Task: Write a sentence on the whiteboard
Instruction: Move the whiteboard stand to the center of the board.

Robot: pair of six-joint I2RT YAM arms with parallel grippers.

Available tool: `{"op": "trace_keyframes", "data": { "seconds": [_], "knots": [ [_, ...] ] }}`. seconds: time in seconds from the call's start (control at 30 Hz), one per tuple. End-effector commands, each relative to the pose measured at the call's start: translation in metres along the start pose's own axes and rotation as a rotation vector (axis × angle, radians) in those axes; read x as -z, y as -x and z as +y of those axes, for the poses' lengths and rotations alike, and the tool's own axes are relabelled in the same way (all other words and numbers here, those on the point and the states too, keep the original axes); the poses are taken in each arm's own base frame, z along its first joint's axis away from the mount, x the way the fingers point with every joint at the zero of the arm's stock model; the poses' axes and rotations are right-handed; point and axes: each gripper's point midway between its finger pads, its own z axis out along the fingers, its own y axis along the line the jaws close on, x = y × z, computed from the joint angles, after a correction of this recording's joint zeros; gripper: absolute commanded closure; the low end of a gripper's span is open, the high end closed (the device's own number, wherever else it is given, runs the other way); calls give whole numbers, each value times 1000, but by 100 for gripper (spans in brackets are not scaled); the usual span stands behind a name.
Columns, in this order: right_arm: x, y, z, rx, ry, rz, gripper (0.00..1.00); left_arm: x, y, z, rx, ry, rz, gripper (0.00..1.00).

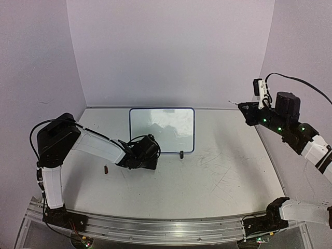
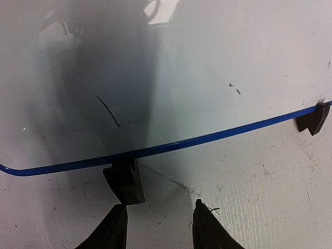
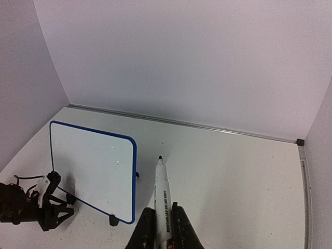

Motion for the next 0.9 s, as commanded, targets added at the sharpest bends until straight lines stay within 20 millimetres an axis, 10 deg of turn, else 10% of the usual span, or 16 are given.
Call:
{"op": "trace_keyframes", "data": {
  "seconds": [0.0, 0.37, 0.57, 0.87],
  "knots": [
    [11, 20, 7, 19, 29, -68, 100, -2, 13, 9, 8, 59, -41, 55],
    [15, 23, 10, 18, 46, -80, 100, -7, 8, 28, 15, 85, -8, 44],
    [13, 22, 11, 16, 52, -77, 100, -16, 37, 5, -27, 48, -57, 57],
    [11, 18, 13, 11, 67, -67, 100, -23, 25, -5, 48, 31, -30, 83]
  ]
}}
